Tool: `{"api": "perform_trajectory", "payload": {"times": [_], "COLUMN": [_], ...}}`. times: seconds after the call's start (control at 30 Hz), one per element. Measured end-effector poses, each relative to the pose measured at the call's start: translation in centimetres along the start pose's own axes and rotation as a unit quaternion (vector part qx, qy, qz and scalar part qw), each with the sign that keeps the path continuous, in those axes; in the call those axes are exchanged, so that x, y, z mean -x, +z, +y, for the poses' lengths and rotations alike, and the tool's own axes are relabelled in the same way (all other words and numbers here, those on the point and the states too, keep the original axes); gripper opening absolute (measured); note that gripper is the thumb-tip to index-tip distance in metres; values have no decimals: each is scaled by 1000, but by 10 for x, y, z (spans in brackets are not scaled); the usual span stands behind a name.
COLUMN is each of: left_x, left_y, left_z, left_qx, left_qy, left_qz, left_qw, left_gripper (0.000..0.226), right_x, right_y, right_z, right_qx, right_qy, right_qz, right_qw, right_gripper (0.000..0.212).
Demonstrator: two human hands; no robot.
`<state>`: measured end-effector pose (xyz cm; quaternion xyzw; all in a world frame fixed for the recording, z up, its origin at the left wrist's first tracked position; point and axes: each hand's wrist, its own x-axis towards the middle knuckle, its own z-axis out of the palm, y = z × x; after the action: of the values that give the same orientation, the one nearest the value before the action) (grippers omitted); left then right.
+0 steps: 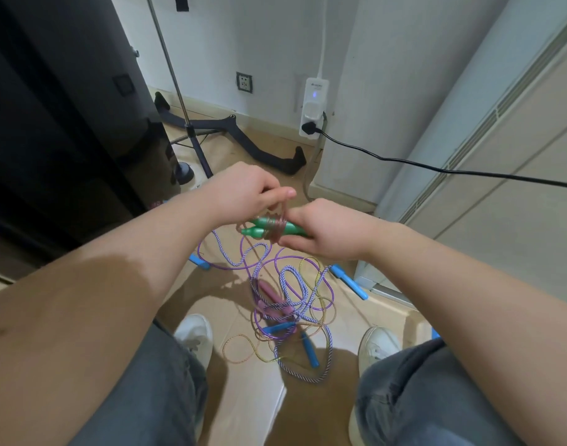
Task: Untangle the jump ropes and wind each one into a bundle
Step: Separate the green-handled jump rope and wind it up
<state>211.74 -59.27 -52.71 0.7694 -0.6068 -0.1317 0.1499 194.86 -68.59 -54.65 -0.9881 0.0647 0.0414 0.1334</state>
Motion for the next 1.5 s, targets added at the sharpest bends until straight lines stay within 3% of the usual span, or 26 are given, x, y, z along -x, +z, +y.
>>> {"api": "perform_trajectory", "payload": {"times": [0.1, 0.2, 0.27, 0.33, 0.47, 0.6, 0.67, 0.77, 0.9, 1.0, 1.07, 1.2, 1.3, 1.4, 1.5], "left_x": [-5, -3, 0, 0, 6, 13, 12, 8, 1, -3, -5, -12, -7, 0, 2], "left_y": [-1, -1, 1, 0, -2, -5, -7, -4, 0, 5, 8, 11, 13, 15, 14], "left_z": [-11, -18, -14, -6, 3, 10, 12, 9, -5, -16, -21, -15, -6, 4, 21], "left_qx": [141, 242, 287, 303, 160, 91, 68, 44, 27, 44, 108, 161, 137, 105, 81], "left_qy": [-70, -99, -113, -112, -62, -7, 32, 75, 70, 24, -21, -86, -87, -45, 29], "left_qz": [2, -62, -88, -69, -55, -91, -65, -17, 32, 16, 2, 4, -11, -44, -55], "left_qw": [987, 963, 947, 944, 984, 992, 995, 996, 997, 999, 994, 983, 987, 993, 995], "left_gripper": [56, 33, 34, 45, 45, 47, 48, 53, 58, 63, 66, 41, 56, 55, 51], "right_x": [4, 6, 5, 1, -9, -12, -12, -11, -2, 4, 9, 16, 15, 16, 18], "right_y": [-5, -14, -21, -24, -17, -9, 0, 8, -5, -19, -28, -39, -39, -37, -25], "right_z": [3, -3, -7, -7, 4, 16, 17, 9, -14, -20, -17, -2, 14, 33, 42], "right_qx": [-95, -231, -264, -245, -107, 16, 74, 88, 30, -61, -126, -172, -203, -139, -25], "right_qy": [9, 37, 64, 115, 251, 365, 352, 239, 93, 43, 54, 125, 220, 330, 381], "right_qz": [47, 109, 161, 195, 195, 104, 24, -93, -144, -107, -57, 73, 179, 220, 149], "right_qw": [994, 966, 949, 943, 942, 925, 933, 962, 985, 991, 989, 974, 937, 907, 912], "right_gripper": [20, 3, 12, 14, 28, 19, 13, 12, 17, 16, 18, 20, 25, 39, 32]}}
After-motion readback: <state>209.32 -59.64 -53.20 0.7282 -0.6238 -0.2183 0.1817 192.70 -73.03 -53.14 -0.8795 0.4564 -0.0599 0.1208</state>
